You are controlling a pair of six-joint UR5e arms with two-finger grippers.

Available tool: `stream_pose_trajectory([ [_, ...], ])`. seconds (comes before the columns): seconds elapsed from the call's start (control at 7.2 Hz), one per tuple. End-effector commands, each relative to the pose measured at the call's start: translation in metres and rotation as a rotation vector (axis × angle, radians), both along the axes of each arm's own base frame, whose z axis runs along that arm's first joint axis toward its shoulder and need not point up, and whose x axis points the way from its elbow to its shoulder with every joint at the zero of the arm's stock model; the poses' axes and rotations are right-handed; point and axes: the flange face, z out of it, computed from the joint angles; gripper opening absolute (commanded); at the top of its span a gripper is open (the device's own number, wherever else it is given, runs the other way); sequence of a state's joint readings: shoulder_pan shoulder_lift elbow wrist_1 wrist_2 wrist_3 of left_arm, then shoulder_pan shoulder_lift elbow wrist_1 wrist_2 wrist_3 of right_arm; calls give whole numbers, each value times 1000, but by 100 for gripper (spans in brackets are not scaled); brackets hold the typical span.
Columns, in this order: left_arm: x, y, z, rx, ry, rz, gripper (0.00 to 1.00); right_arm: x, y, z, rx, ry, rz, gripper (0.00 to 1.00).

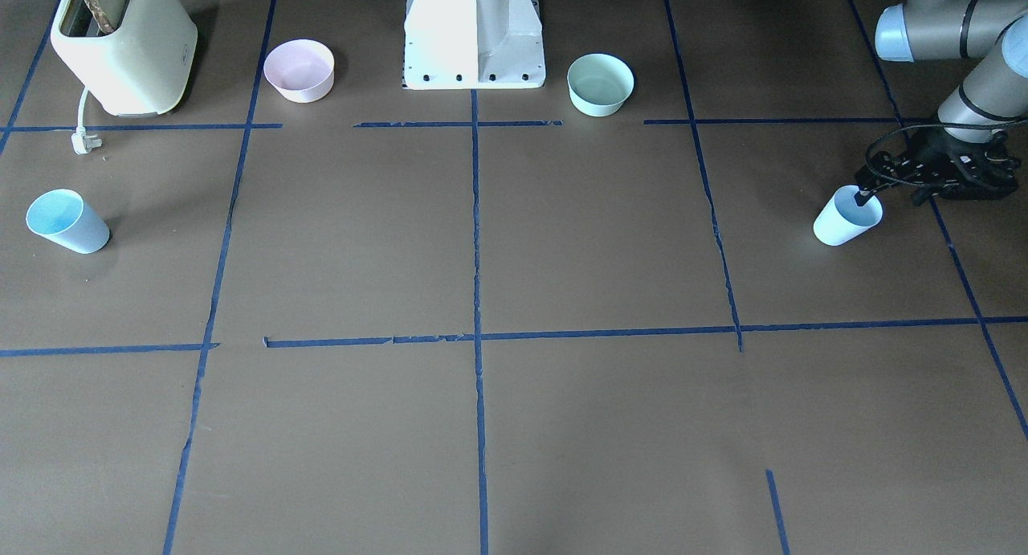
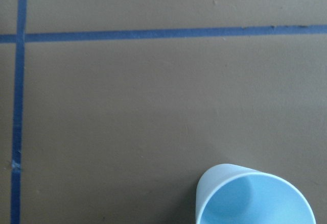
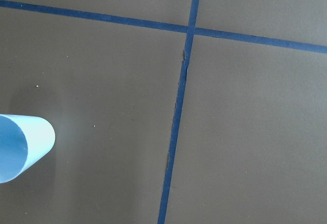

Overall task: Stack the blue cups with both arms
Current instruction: 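Lower the left gripper onto the light blue cup and close it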

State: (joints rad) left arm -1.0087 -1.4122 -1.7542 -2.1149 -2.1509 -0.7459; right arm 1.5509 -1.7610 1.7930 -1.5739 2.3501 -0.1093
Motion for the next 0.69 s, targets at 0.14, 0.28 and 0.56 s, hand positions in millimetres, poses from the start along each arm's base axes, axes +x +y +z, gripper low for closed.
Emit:
stream_pose_trajectory([
  [0.14, 10, -3, 11, -35, -4, -2, 43, 0, 2, 3, -5, 0, -1, 100],
  [0.28, 11, -3, 9, -46, 2, -12, 19, -1, 3, 3, -4, 0, -3, 100],
  [0.56, 14, -8, -7, -27, 28, -9, 1, 0, 4, 4, -5, 0, -2, 100],
])
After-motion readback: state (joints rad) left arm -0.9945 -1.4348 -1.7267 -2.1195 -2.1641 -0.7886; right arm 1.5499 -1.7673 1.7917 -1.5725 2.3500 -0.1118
